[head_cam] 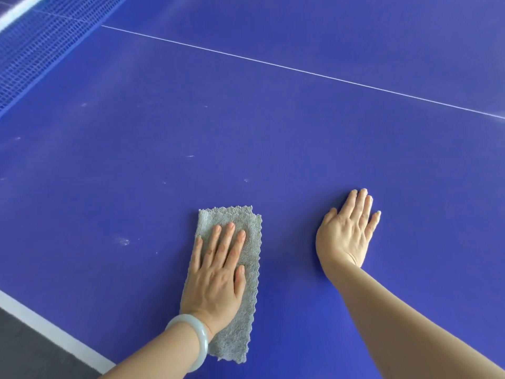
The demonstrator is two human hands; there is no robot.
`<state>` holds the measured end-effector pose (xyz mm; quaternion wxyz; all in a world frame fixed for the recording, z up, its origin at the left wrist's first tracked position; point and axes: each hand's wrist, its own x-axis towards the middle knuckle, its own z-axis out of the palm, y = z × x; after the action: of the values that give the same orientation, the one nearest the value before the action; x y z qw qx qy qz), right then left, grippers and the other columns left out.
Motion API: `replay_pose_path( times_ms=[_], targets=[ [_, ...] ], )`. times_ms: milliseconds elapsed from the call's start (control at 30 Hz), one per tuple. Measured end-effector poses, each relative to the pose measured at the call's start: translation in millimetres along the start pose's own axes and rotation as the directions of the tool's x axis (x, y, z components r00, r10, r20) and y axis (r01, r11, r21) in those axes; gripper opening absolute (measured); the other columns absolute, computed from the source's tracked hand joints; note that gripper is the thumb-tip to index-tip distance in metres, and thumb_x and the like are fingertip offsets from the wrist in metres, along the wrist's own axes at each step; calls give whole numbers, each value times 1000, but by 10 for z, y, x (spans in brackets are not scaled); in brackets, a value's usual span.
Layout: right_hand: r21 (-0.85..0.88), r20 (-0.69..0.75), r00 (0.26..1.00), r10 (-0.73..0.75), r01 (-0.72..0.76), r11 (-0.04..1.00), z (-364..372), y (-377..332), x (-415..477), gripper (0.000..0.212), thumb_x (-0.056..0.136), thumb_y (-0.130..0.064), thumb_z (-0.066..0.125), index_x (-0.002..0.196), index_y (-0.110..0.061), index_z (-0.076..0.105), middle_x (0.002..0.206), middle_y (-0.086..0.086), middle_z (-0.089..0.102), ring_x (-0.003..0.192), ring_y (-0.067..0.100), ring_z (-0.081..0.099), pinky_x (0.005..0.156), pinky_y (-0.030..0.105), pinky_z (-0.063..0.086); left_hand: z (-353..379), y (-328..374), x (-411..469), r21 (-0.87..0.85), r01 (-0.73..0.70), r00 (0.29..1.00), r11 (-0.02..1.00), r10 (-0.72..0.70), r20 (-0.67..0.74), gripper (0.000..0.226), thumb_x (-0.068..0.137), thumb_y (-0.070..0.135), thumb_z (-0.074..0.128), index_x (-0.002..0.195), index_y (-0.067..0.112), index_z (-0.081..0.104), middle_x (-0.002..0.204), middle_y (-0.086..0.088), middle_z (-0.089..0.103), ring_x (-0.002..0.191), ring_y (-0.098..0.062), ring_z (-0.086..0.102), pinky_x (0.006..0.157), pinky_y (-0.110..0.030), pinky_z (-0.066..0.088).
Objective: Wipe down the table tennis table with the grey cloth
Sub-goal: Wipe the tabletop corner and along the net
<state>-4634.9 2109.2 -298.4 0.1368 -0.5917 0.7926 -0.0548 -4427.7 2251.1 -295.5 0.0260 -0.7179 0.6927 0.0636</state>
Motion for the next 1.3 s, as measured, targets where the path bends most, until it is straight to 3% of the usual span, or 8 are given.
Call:
replay_pose_path(
  times_ms=[100,267,400,567,700,800,1000,1300],
  targets=[
    [-15,-11,1000,11,-11,1000,55,25,17,63,101,-28,17,158,-9,-1,167,1,-7,153,14,-12,123,40,-13,-20,203,14,-22,9,1000,1000,-9,3,62,99,33,25,158,14,18,166,-5,9,153,-32,8,117,-60,23],
    [52,-44,998,41,-38,998,42,22,44,63,100,-35,19,159,-15,8,167,-6,0,152,6,-10,120,29,-17,-43,768,532,-44,-448,893,893,449,38,65,100,38,25,159,16,10,167,-4,4,153,-29,-5,120,-57,17],
    [67,-66,997,49,-44,997,35,37,40,62,101,-40,17,159,-18,12,166,-9,2,151,2,-8,120,25,-16,-137,599,1289,17,-609,792,793,607,70,62,101,41,20,159,25,7,167,3,2,153,-21,-8,122,-52,1],
    [19,-75,996,42,-40,999,39,17,11,61,103,-38,22,159,-17,11,166,-8,1,152,5,-7,123,30,-11,-202,-166,1924,15,-244,969,970,244,-23,61,101,42,16,159,28,5,167,6,-1,153,-19,-4,123,-50,0],
    [-3,-88,995,43,-44,999,60,3,14,61,102,-38,22,159,-16,12,166,-6,2,152,7,-5,124,32,-9,-174,-498,1537,-30,-29,996,999,27,-81,62,100,39,18,159,19,14,166,-3,9,153,-26,5,122,-54,8],
    [-16,-96,994,44,-46,999,64,-3,25,61,103,-38,24,159,-16,13,167,-5,4,153,8,-4,124,33,-8,-74,-73,999,-59,-213,975,975,209,-72,63,101,39,22,158,12,15,166,-10,9,153,-33,5,119,-61,14],
    [5,-96,994,49,-49,999,48,2,25,62,101,-39,26,158,-17,16,166,-5,6,153,9,-1,124,32,-6,-114,348,1399,3,-624,781,781,624,29,63,102,42,20,159,22,5,166,0,-8,153,-23,-9,121,-55,3],
    [-50,-100,994,54,-59,997,68,-32,20,60,103,-36,29,158,-16,15,167,-4,7,153,10,-1,124,33,-6,-218,-693,1941,-23,-187,979,982,184,-82,63,100,43,15,159,18,15,166,-3,9,153,-25,6,122,-53,10]
  ],
)
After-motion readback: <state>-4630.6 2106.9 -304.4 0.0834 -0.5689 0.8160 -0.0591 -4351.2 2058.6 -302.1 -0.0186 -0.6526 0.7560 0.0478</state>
